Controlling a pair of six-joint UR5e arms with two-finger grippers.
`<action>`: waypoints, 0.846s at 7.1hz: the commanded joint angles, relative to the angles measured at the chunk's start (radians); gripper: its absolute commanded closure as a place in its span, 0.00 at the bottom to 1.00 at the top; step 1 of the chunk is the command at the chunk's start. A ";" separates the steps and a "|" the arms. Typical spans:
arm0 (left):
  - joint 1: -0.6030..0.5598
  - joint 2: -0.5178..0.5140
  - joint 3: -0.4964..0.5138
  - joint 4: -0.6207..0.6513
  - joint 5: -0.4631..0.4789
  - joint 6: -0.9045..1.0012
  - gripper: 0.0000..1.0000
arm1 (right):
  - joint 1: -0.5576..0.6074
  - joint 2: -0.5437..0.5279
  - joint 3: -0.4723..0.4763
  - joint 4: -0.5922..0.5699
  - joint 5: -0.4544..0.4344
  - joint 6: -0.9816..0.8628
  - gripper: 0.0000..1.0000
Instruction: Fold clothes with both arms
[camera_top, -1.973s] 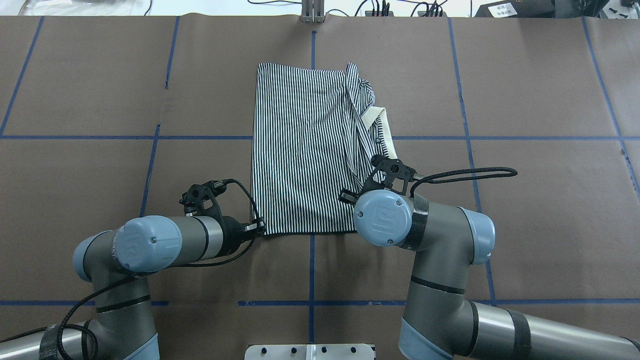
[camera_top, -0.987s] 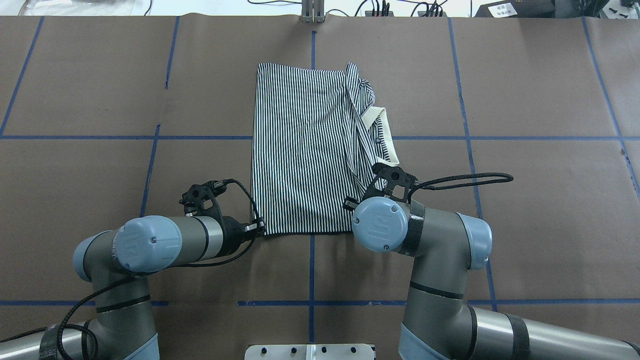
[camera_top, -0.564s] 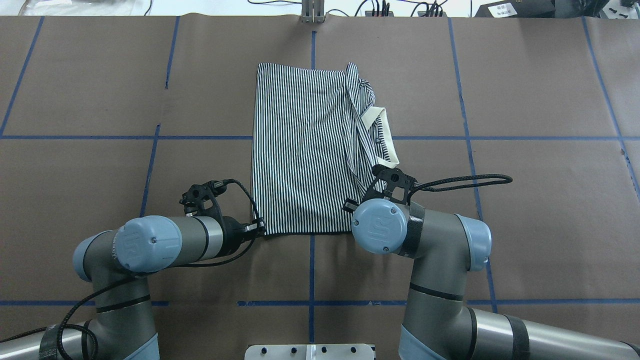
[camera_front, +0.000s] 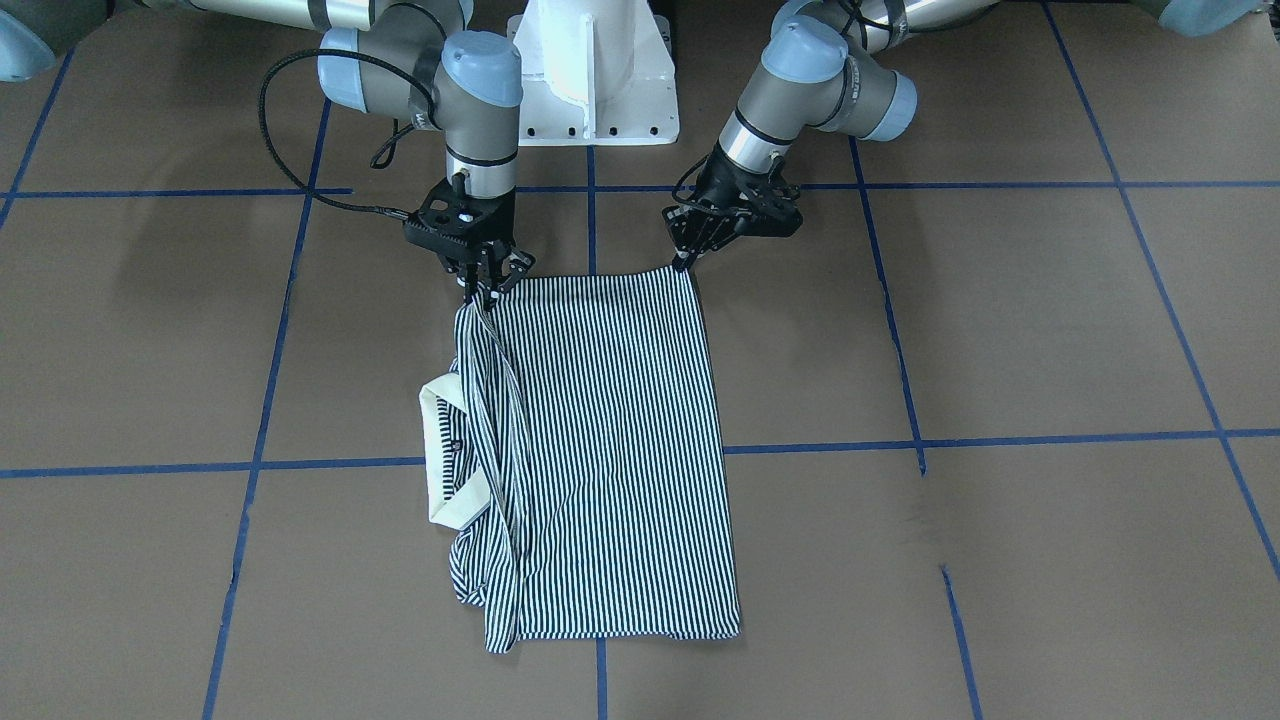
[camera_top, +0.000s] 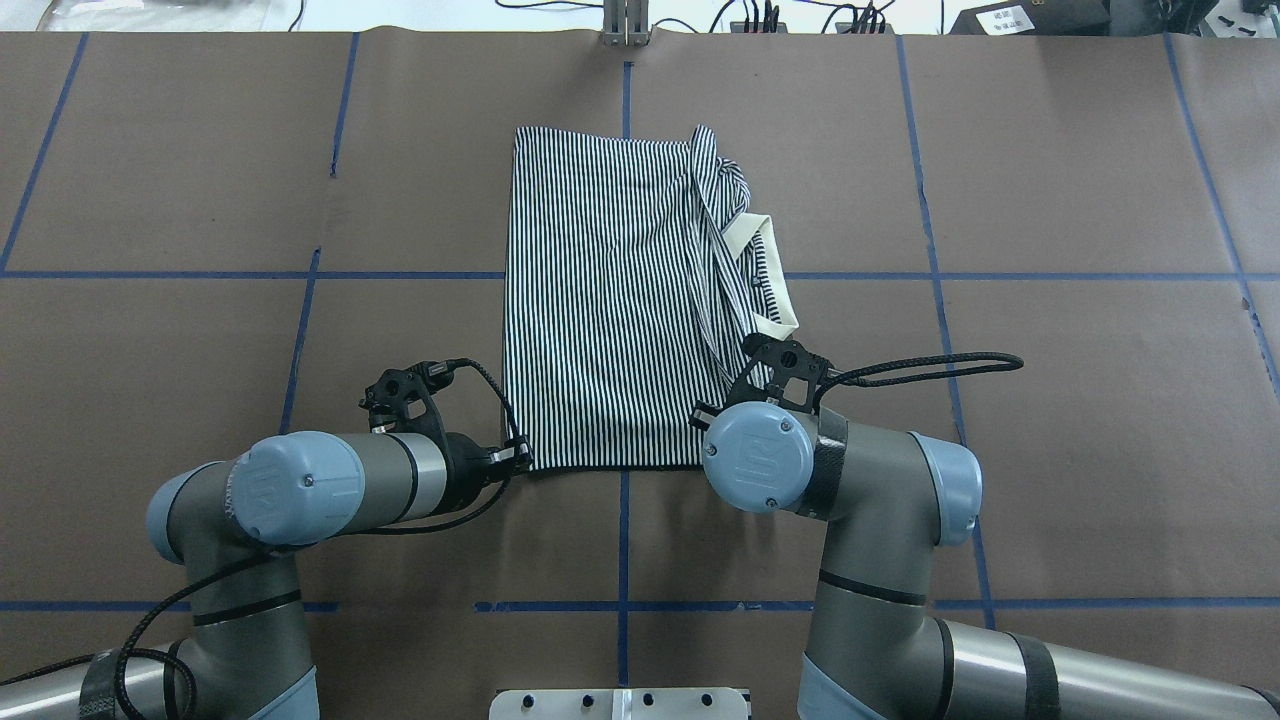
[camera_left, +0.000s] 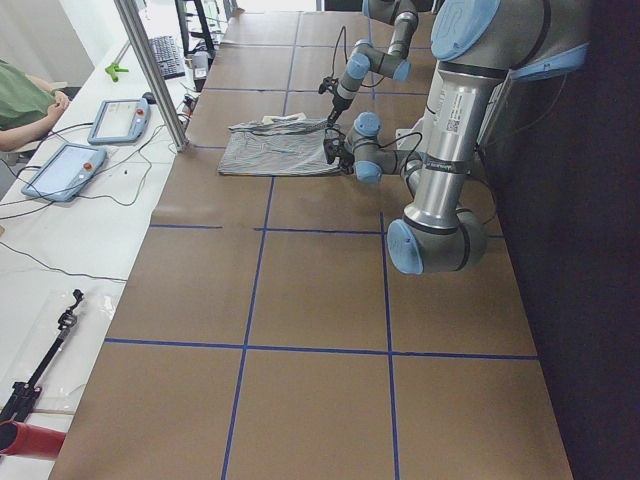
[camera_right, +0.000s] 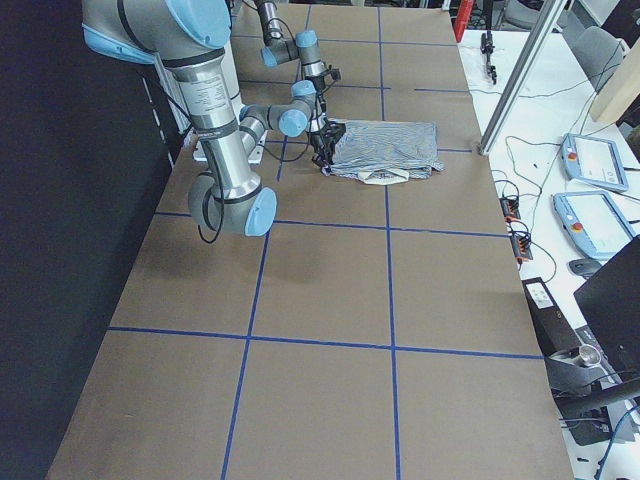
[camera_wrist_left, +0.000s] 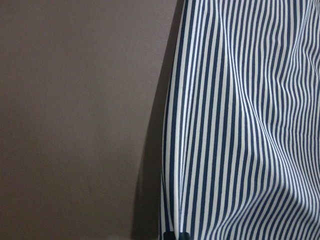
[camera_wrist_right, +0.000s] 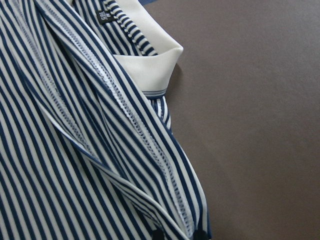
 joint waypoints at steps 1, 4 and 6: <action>0.001 0.000 -0.001 0.000 -0.002 0.000 1.00 | 0.000 -0.001 -0.006 0.002 -0.001 0.000 1.00; 0.000 -0.007 -0.001 0.000 -0.003 0.000 1.00 | 0.007 0.003 0.002 0.003 -0.002 0.002 1.00; -0.009 0.004 -0.074 0.040 -0.015 0.011 1.00 | 0.016 -0.004 0.078 0.000 0.002 -0.001 1.00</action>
